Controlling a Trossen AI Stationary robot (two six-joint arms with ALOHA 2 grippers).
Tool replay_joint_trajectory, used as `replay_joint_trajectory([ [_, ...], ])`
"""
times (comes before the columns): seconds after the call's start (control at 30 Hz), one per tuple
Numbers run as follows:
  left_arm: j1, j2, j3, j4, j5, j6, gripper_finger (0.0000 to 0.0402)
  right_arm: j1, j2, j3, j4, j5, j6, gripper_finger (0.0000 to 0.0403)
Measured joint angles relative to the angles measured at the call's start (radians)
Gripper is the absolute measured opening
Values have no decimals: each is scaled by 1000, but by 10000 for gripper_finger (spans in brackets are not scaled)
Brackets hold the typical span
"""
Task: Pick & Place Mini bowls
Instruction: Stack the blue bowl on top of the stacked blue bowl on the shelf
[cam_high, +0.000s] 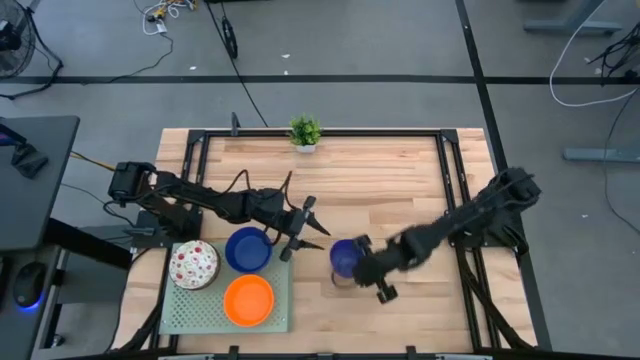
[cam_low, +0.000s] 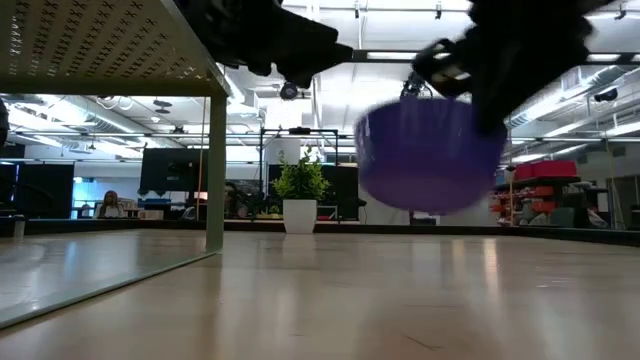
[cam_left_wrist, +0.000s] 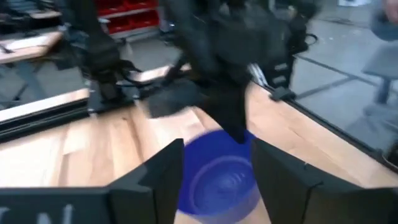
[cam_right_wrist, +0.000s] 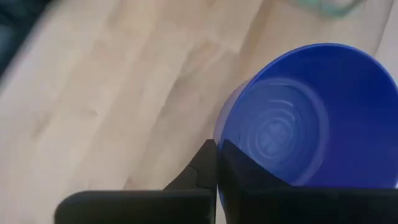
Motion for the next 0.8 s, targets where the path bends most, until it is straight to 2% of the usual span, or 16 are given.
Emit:
replay_joint_trajectory([
  [0.17,-14,5,30,-43,25,98,208,-147,-113,-1,25,-241,-136,4],
  [0.27,-15,5,33,-48,27,151,208,-222,-164,-1,31,-331,-186,5],
  [0.4,-13,5,33,-53,11,164,208,-296,-193,-1,29,-368,-226,5],
  [0.57,-11,8,33,-60,-1,164,205,-331,-185,-1,32,-371,-256,5],
  [0.8,-11,8,34,-85,-1,165,159,-332,-183,-1,64,-372,-264,6],
])
